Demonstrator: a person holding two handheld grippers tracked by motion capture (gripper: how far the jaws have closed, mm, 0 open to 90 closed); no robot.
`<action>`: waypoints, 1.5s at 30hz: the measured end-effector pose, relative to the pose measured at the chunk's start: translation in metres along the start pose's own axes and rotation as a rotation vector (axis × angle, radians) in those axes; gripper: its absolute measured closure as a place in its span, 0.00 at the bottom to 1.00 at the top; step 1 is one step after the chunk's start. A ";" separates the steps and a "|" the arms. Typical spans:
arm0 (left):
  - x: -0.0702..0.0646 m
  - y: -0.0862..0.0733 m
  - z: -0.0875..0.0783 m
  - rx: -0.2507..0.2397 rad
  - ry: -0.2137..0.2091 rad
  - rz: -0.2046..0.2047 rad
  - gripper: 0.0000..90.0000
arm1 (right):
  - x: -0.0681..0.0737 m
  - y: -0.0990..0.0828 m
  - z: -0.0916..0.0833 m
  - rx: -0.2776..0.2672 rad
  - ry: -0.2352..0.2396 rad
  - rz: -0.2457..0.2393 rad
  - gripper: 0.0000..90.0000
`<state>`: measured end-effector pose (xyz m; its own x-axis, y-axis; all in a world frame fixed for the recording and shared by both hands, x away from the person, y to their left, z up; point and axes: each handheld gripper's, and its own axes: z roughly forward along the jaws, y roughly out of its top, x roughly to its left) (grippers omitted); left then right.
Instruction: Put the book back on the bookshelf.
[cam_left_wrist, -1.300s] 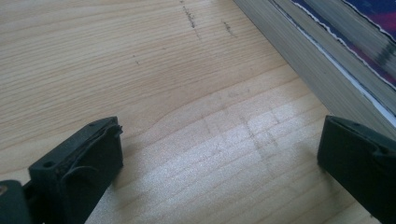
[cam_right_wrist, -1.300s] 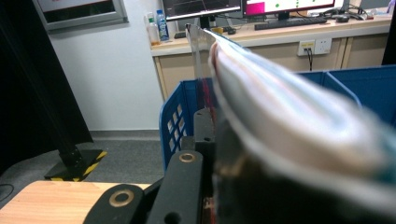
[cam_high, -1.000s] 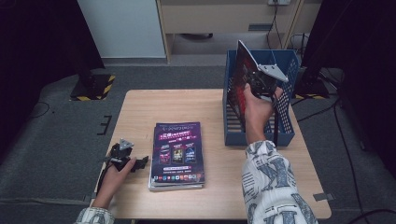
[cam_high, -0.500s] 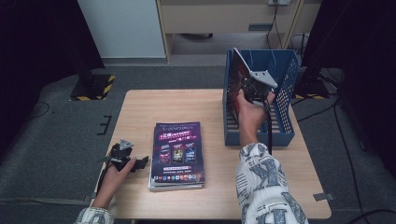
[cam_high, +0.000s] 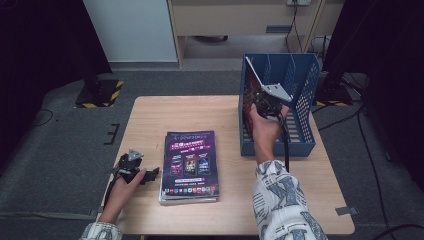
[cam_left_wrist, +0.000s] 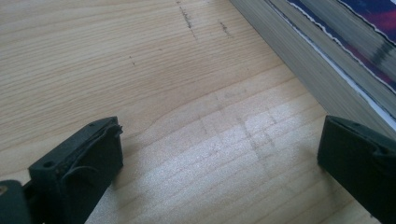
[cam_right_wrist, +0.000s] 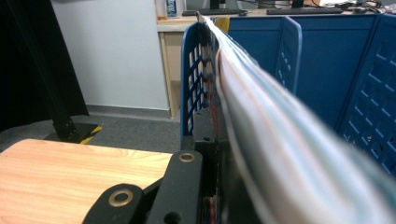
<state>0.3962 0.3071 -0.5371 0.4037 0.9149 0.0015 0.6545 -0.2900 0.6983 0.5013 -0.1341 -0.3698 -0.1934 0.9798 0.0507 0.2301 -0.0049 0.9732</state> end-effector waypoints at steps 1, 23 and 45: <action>0.000 0.000 0.000 0.000 0.000 0.000 0.00 | 0.000 -0.001 -0.001 0.000 0.003 -0.001 0.96; 0.000 0.000 0.000 -0.002 -0.003 0.002 0.00 | -0.008 0.001 0.006 0.019 0.103 -0.015 0.83; -0.001 0.000 0.000 -0.002 -0.005 0.004 0.00 | -0.010 0.012 0.009 0.015 -0.033 -0.027 0.97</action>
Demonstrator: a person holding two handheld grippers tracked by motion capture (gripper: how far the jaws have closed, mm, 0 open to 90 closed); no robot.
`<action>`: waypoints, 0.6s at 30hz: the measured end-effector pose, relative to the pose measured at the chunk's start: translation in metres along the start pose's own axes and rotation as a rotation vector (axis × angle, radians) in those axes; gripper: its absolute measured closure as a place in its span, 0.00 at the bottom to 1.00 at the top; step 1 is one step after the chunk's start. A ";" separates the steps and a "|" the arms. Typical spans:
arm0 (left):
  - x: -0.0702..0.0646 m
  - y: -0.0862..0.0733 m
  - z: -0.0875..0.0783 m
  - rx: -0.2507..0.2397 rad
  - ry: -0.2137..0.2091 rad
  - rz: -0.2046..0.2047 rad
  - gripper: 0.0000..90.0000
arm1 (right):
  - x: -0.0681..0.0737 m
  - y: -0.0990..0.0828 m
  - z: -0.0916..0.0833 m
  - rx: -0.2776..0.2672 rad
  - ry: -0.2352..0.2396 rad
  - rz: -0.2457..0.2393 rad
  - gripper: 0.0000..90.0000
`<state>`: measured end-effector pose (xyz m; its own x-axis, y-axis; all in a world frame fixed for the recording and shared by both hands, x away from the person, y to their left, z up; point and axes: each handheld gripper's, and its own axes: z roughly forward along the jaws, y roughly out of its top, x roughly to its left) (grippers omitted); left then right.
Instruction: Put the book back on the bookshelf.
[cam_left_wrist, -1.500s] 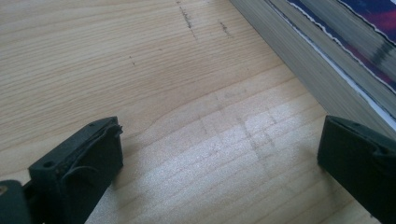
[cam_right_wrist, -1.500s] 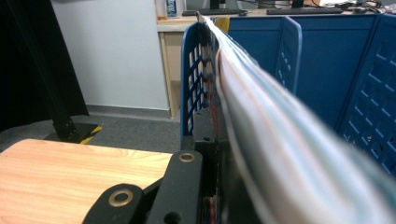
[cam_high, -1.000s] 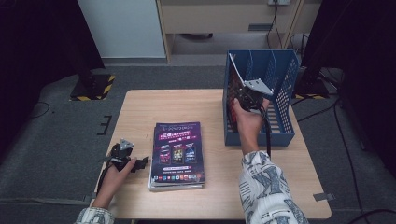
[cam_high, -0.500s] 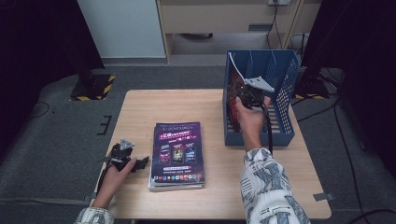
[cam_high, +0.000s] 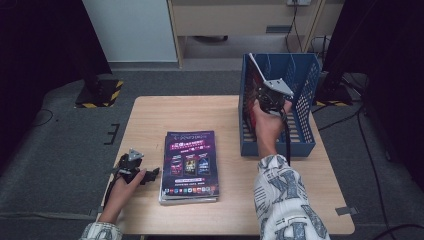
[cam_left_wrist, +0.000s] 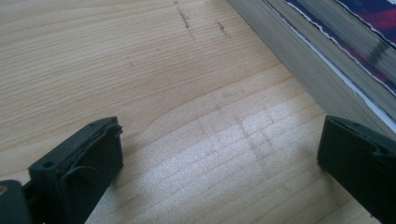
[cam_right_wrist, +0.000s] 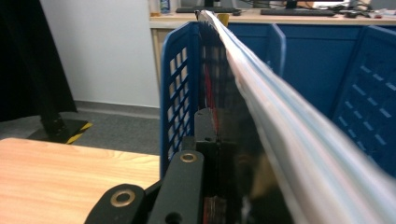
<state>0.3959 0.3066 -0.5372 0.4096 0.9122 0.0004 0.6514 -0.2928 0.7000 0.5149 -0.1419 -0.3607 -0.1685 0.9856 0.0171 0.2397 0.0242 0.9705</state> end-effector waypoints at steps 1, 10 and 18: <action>0.000 0.000 0.000 0.000 0.000 0.000 0.00 | 0.000 0.002 0.001 -0.004 -0.016 -0.001 0.97; 0.000 0.000 0.000 0.000 0.001 0.001 0.00 | 0.005 0.003 0.006 -0.009 -0.076 -0.027 0.97; 0.000 0.000 0.000 0.000 0.000 0.000 0.00 | 0.005 0.001 0.010 -0.005 -0.094 -0.038 0.97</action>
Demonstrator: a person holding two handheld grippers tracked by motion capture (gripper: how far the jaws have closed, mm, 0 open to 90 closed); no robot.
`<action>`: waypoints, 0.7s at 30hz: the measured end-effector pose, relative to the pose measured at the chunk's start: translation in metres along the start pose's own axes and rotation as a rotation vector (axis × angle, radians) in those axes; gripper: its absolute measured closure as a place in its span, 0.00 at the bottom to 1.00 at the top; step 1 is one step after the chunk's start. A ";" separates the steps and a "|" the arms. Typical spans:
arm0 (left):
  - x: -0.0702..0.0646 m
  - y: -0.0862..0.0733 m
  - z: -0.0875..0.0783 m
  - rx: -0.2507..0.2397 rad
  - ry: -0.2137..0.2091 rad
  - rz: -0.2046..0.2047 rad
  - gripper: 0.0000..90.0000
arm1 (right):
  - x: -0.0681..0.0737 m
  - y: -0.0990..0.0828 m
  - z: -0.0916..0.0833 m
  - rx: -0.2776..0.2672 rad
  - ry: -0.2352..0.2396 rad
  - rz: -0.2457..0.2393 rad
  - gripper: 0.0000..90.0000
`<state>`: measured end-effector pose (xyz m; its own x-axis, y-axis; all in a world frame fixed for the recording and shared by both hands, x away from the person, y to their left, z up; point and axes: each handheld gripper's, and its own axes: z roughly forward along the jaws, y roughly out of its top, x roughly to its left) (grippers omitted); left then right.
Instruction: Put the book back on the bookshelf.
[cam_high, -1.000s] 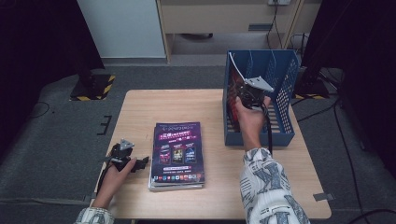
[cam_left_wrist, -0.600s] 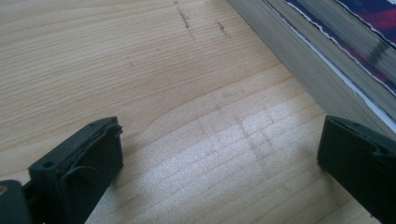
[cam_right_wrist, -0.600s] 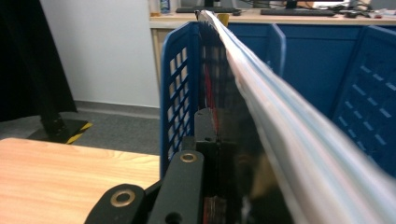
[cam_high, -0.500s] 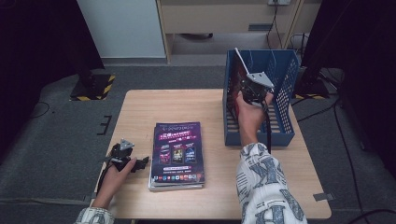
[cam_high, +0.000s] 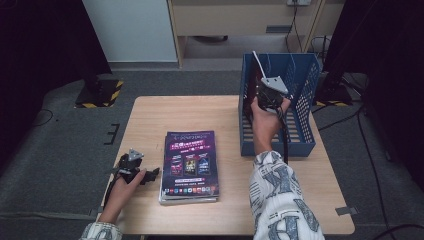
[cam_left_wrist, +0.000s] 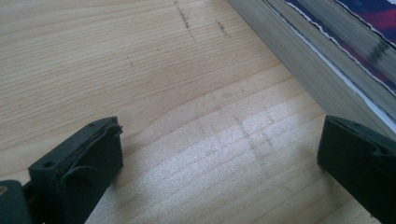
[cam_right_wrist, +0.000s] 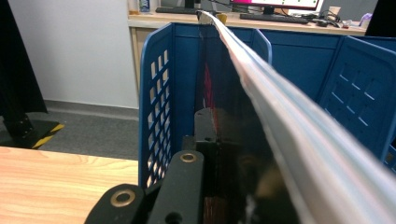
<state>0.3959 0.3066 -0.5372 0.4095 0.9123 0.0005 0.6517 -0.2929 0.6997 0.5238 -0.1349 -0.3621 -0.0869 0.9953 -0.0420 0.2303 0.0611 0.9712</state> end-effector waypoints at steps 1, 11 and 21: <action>0.000 0.000 0.000 0.000 0.000 0.000 0.00 | 0.000 -0.001 0.001 0.000 -0.001 -0.001 0.97; 0.000 0.000 0.000 0.000 0.000 0.000 0.00 | 0.003 -0.008 0.003 -0.001 -0.001 -0.006 0.97; 0.000 0.000 0.000 0.000 -0.001 0.001 0.00 | 0.018 -0.011 0.002 -0.012 0.060 -0.006 0.93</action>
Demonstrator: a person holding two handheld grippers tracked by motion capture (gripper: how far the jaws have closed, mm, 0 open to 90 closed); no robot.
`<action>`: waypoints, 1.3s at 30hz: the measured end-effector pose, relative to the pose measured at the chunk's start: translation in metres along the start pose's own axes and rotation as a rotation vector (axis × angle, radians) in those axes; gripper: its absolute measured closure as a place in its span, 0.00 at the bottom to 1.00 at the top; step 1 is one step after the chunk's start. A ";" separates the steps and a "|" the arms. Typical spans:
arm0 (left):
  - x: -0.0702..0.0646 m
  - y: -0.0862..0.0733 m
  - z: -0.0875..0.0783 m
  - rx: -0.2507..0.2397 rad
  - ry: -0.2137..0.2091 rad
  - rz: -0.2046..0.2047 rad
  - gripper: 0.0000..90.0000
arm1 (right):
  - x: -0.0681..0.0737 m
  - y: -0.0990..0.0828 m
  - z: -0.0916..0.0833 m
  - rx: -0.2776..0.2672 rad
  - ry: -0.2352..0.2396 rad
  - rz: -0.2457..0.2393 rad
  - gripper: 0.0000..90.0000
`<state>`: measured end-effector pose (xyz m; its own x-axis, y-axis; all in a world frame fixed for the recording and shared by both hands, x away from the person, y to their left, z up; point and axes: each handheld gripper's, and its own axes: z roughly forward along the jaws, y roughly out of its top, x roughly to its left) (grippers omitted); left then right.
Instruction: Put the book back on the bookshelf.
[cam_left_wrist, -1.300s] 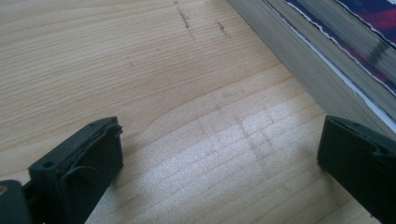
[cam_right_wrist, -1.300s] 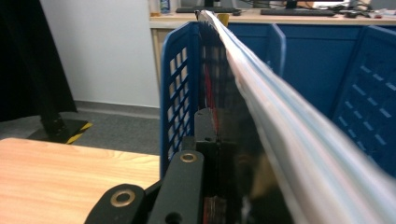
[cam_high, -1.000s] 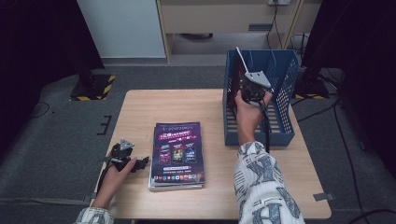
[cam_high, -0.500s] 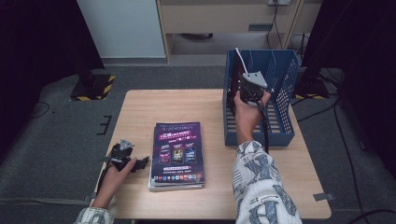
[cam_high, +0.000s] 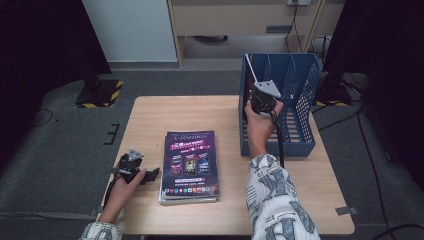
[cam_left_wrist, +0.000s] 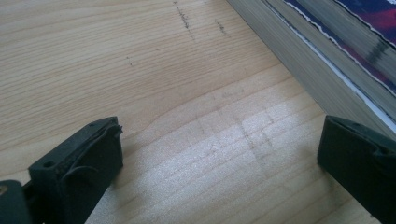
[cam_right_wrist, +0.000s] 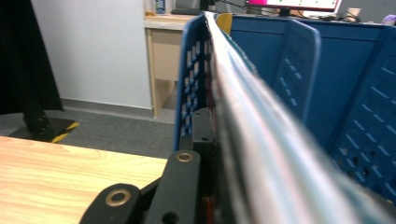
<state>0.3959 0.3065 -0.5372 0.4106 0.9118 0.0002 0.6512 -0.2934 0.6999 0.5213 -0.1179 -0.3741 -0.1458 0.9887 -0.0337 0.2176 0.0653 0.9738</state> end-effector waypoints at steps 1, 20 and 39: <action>0.000 0.000 0.000 0.000 0.000 0.000 0.00 | 0.000 0.000 0.000 0.000 0.000 0.000 0.93; 0.000 0.000 0.000 0.004 0.001 0.002 0.00 | -0.003 -0.011 -0.018 0.022 0.164 0.064 0.30; 0.001 -0.001 -0.001 0.004 -0.007 0.001 0.00 | -0.013 -0.032 -0.045 0.074 0.285 0.051 0.14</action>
<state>0.3952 0.3082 -0.5367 0.4154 0.9097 -0.0042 0.6534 -0.2952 0.6971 0.4726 -0.1392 -0.3943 -0.3952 0.9142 0.0898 0.3001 0.0360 0.9532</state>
